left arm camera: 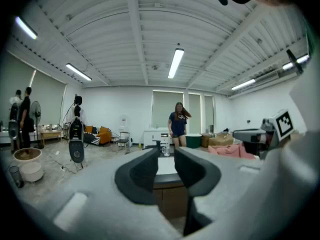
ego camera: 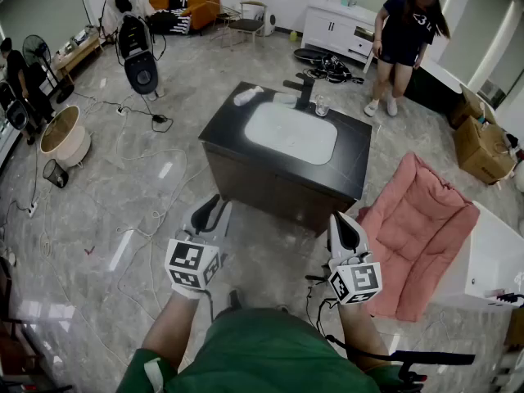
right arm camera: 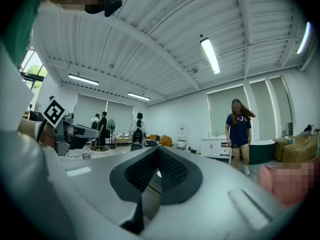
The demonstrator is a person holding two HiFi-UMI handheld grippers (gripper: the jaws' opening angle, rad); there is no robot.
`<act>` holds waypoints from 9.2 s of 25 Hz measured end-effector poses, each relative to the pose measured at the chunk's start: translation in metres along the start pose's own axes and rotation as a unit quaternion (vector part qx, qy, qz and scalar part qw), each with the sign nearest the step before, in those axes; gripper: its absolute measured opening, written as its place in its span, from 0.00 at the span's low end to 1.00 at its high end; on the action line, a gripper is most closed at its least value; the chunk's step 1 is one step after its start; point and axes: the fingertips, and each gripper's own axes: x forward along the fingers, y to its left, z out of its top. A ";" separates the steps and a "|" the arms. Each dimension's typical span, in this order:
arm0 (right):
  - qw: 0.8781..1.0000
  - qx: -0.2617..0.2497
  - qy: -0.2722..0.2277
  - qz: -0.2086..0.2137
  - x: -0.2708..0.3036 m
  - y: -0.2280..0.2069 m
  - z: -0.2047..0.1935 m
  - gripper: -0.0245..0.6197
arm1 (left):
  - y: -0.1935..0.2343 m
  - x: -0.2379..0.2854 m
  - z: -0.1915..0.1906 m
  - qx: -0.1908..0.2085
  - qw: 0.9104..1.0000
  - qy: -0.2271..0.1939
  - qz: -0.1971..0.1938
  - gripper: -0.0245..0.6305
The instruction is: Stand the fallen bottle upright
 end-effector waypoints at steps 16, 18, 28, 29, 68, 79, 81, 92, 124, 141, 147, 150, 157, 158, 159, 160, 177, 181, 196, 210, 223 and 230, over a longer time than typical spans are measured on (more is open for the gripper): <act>0.997 0.025 -0.003 -0.068 0.082 0.068 0.007 0.15 | 0.133 -0.018 -0.011 -0.018 1.000 -0.006 -0.021 0.22; 0.997 0.024 -0.003 -0.077 0.086 0.077 0.002 0.18 | 0.149 -0.023 -0.021 -0.025 0.999 -0.006 -0.023 0.22; 0.997 0.020 0.018 -0.076 0.129 0.087 -0.010 0.19 | 0.190 -0.002 -0.048 -0.057 0.998 0.009 -0.024 0.23; 0.997 0.024 0.020 -0.074 0.137 0.085 -0.013 0.19 | 0.194 0.002 -0.049 -0.058 0.998 0.011 -0.022 0.23; 0.996 0.083 0.041 -0.014 0.406 -0.152 -0.050 0.19 | 0.262 0.340 -0.017 -0.042 0.997 0.057 0.020 0.23; 0.990 0.073 0.056 -0.109 0.527 -0.185 -0.039 0.19 | 0.375 0.491 -0.016 -0.049 0.994 0.072 -0.064 0.23; 0.988 0.073 0.061 -0.121 0.545 -0.184 -0.041 0.19 | 0.394 0.512 -0.018 -0.047 0.993 0.074 -0.075 0.23; 0.977 0.078 0.092 -0.178 0.589 -0.197 -0.064 0.19 | 0.448 0.623 -0.042 -0.030 0.987 0.100 -0.119 0.23; 0.955 0.170 0.126 -0.208 0.603 -0.317 -0.160 0.19 | 0.433 0.854 -0.208 0.086 0.922 0.342 -0.160 0.24; 0.943 0.190 0.142 -0.234 0.571 -0.322 -0.183 0.19 | 0.424 0.886 -0.284 0.109 0.820 0.529 -0.191 0.32; 0.941 0.194 0.146 -0.236 0.562 -0.320 -0.189 0.19 | 0.424 0.887 -0.294 0.113 0.802 0.560 -0.175 0.27; 0.942 0.192 0.147 -0.234 0.561 -0.320 -0.190 0.19 | 0.420 0.888 -0.292 0.097 0.808 0.554 -0.175 0.25; 0.946 0.186 0.151 -0.219 0.563 -0.312 -0.187 0.19 | 0.425 0.885 -0.265 0.054 0.853 0.490 -0.169 0.21; 0.947 0.185 0.151 -0.215 0.564 -0.310 -0.186 0.19 | 0.426 0.883 -0.259 0.051 0.859 0.481 -0.170 0.21; 0.948 0.183 0.151 -0.212 0.565 -0.309 -0.185 0.19 | 0.428 0.880 -0.253 0.047 0.864 0.471 -0.170 0.21; 0.949 0.182 0.151 -0.208 0.567 -0.306 -0.183 0.19 | 0.430 0.877 -0.247 0.043 0.869 0.462 -0.170 0.21; 0.970 0.153 0.141 -0.126 0.600 -0.246 -0.153 0.19 | 0.457 0.773 -0.166 0.066 0.939 0.305 -0.148 0.20; 0.973 0.143 0.140 -0.115 0.608 -0.237 -0.143 0.19 | 0.462 0.746 -0.161 0.086 0.953 0.258 -0.134 0.20; 0.979 0.128 0.130 -0.096 0.617 -0.223 -0.119 0.19 | 0.475 0.702 -0.167 0.076 0.973 0.203 -0.079 0.22; 0.981 0.125 0.112 -0.097 0.621 -0.227 -0.104 0.19 | 0.479 0.663 -0.163 0.055 0.974 0.211 -0.059 0.34; 0.983 0.114 0.080 -0.119 0.620 -0.257 -0.077 0.19 | 0.476 0.627 -0.056 -0.008 0.994 0.106 -0.005 0.31; 0.986 0.098 0.048 -0.129 0.618 -0.275 -0.041 0.19 | 0.446 0.624 0.024 -0.009 0.999 0.038 -0.022 0.30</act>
